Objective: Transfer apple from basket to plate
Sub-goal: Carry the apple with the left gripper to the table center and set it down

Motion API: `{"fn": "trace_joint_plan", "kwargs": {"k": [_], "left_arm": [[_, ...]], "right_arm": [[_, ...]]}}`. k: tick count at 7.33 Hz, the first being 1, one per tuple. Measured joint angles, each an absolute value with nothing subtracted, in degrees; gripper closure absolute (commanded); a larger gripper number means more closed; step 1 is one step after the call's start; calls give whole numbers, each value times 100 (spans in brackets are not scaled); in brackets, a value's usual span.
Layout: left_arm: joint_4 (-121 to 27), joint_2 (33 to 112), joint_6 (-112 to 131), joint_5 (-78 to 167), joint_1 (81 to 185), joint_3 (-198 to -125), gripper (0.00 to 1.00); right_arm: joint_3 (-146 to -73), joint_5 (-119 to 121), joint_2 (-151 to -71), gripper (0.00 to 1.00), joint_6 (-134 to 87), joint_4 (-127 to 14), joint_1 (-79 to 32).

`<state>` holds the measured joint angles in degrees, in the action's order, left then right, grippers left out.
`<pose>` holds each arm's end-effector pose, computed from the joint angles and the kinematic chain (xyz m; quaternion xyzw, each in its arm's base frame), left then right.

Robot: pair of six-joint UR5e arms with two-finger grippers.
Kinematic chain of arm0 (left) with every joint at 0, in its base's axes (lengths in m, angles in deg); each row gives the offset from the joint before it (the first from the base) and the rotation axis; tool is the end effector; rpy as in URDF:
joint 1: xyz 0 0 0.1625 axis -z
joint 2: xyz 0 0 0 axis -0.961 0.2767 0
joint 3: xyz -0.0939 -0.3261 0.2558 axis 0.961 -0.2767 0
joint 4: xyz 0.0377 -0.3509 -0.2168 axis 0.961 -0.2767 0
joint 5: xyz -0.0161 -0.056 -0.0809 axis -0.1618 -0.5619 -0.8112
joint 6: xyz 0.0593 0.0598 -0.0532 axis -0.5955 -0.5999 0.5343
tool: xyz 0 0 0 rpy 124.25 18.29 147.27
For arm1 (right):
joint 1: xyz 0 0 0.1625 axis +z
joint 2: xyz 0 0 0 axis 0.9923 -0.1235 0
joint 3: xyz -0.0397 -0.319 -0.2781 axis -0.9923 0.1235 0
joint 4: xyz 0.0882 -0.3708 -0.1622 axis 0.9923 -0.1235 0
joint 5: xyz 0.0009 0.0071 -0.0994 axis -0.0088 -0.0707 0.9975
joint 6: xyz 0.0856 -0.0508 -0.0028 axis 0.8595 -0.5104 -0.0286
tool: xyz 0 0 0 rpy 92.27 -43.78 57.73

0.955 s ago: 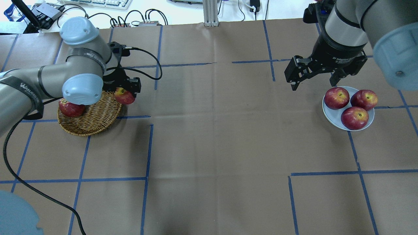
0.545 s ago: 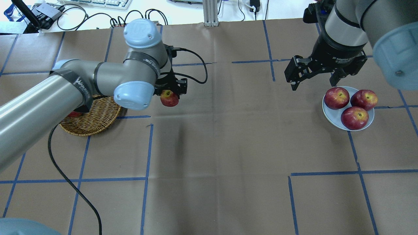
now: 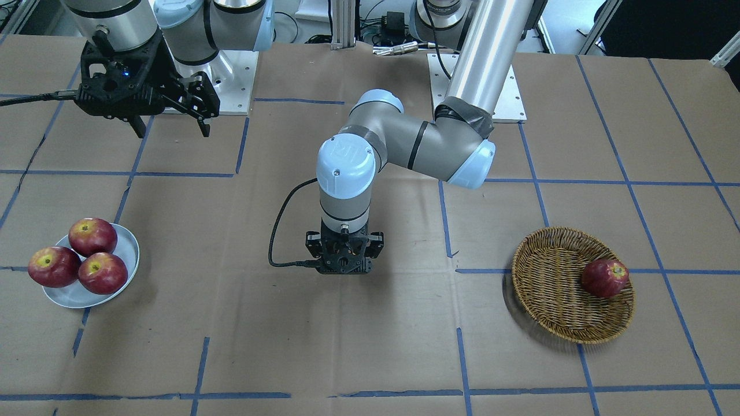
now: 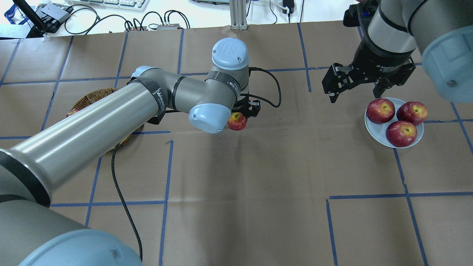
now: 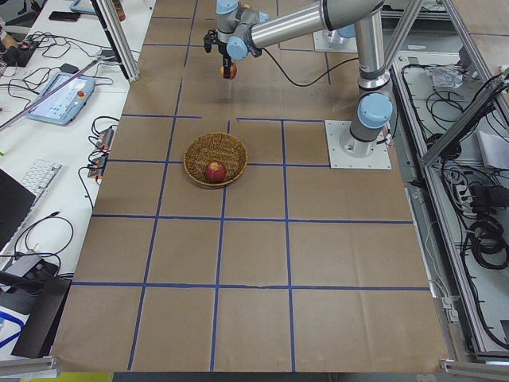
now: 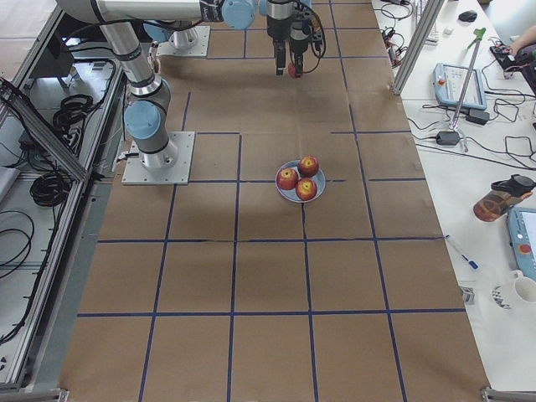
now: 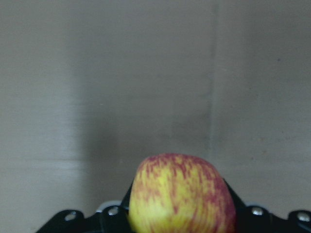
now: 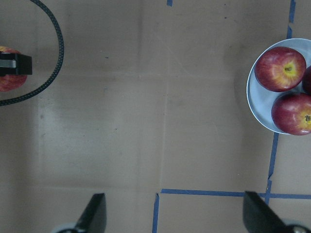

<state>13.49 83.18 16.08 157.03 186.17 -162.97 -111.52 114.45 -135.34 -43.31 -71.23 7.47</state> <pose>-0.3664 -0.5486 0.2218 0.0058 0.9999 -0.0159 0.0030 0.1350 -0.4594 0.4842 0.0316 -0.9994 0.0083 0.0071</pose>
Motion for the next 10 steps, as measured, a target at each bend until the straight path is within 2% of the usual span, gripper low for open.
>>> {"fn": "trace_joint_plan", "kwargs": {"k": [2, 4, 5, 7, 10], "left_arm": [[1420, 8509, 1647, 15659, 18670, -16265, 47], [1544, 8635, 1657, 15630, 18692, -16257, 40], [1571, 8686, 1658, 15629, 18705, -16254, 31], [1601, 8738, 1665, 15629, 18715, -16251, 1], [1630, 8659, 1660, 15628, 18722, -16249, 1]], "right_arm": [[-11150, 11445, -13534, 0, -4331, -7123, 752], [-11151, 11445, -13534, 0, -4331, -7123, 753], [-11152, 11445, -13534, 0, -4331, -7123, 753], [-11152, 11445, -13536, 0, -4331, -7123, 753], [-11152, 11445, -13536, 0, -4331, -7123, 753]]}}
